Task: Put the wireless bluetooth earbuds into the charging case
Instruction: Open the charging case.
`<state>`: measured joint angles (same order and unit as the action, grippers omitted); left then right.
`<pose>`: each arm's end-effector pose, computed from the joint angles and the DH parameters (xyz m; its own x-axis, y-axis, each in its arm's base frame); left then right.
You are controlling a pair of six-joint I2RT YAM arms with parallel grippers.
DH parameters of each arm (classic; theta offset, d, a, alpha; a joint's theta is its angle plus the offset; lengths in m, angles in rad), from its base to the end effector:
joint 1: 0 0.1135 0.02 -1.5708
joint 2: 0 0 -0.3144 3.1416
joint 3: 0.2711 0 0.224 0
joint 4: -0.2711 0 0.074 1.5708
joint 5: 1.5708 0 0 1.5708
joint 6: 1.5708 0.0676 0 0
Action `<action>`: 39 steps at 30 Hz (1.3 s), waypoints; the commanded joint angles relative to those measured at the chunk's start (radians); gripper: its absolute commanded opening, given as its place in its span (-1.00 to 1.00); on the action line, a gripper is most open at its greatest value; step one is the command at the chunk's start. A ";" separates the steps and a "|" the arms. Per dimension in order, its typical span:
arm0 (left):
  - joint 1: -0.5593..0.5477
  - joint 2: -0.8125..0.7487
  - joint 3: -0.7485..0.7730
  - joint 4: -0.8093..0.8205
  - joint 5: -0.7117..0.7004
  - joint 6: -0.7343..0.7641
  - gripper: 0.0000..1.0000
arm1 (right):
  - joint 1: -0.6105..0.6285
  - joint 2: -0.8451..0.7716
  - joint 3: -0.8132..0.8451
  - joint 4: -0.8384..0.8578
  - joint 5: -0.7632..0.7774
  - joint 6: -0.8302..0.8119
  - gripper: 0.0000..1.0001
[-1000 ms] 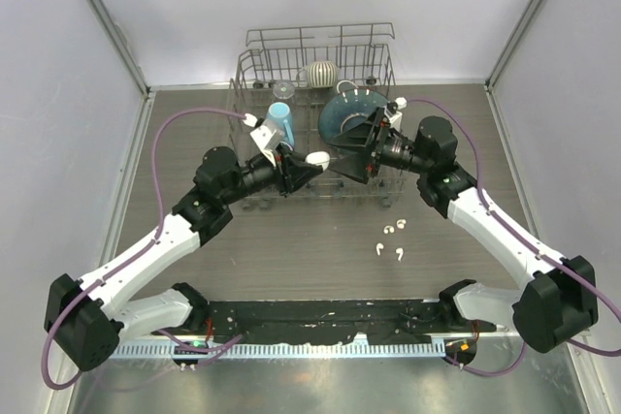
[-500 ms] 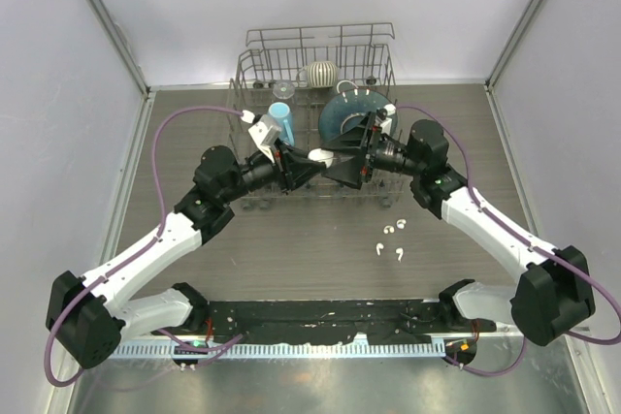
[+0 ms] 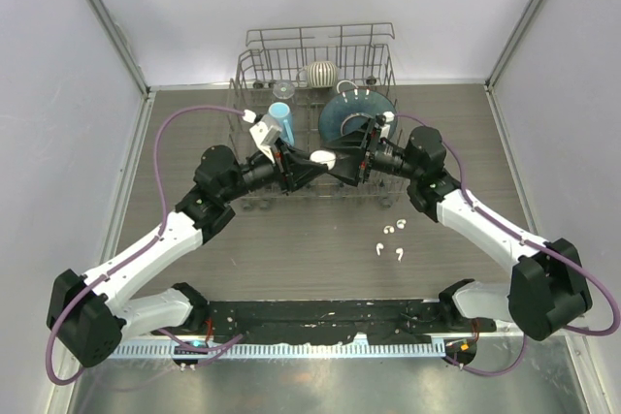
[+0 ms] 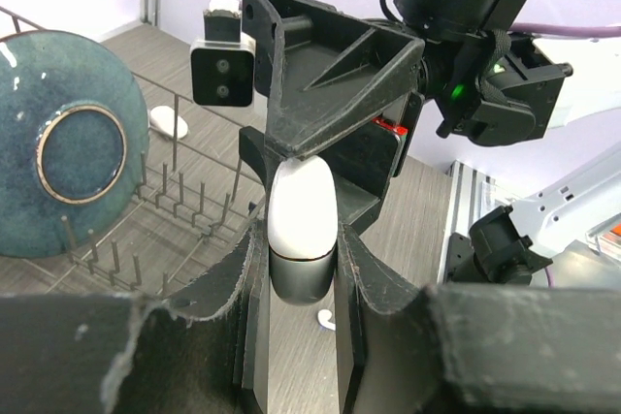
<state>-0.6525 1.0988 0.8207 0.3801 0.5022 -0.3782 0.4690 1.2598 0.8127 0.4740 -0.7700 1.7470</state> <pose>0.1659 -0.1677 0.4055 -0.2618 -0.2073 -0.9426 0.8781 0.3542 -0.3218 0.2167 0.1626 0.3769 -0.9348 0.3187 0.1568 0.1421 -0.0691 0.9874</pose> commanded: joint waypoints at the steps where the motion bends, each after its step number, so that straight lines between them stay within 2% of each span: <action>1: -0.002 0.007 0.024 0.080 0.022 -0.013 -1.00 | 0.010 0.006 -0.009 0.124 0.003 0.066 0.25; 8: -0.002 0.009 0.017 0.088 -0.010 -0.011 -1.00 | 0.016 0.000 -0.021 0.156 0.003 0.092 0.02; 9: -0.002 0.006 0.015 0.091 -0.014 -0.010 -1.00 | 0.014 -0.003 -0.023 0.161 0.001 0.094 0.02; 13: -0.002 0.001 0.006 0.106 -0.044 -0.011 -1.00 | 0.019 -0.010 -0.030 0.164 0.000 0.089 0.28; 17: -0.002 -0.001 0.006 0.105 -0.050 -0.013 -1.00 | 0.020 -0.014 -0.040 0.164 0.000 0.089 0.25; 23: -0.002 -0.001 0.005 0.102 -0.036 -0.016 -1.00 | 0.022 -0.017 -0.043 0.173 0.012 0.089 -0.13; 26: -0.002 -0.002 0.005 0.102 -0.027 -0.022 -1.00 | 0.022 -0.017 -0.046 0.196 0.014 0.100 -0.44; 29: -0.002 -0.010 -0.011 0.123 -0.050 -0.039 -0.71 | 0.022 -0.020 -0.066 0.244 0.032 0.124 -0.84; 30: -0.002 -0.013 -0.018 0.149 -0.057 -0.051 -0.51 | 0.022 -0.020 -0.079 0.261 0.038 0.149 -0.98; 34: -0.002 -0.024 -0.052 0.206 -0.080 -0.073 -0.28 | 0.023 -0.013 -0.096 0.340 0.052 0.200 -0.98; 39: -0.002 -0.013 -0.084 0.302 -0.087 -0.094 -0.25 | 0.031 -0.004 -0.095 0.356 0.054 0.213 -0.98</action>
<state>-0.6552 1.1023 0.7574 0.5262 0.4431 -0.4450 0.4915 1.2694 0.7094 0.7212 -0.7254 1.9274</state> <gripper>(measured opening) 0.372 0.543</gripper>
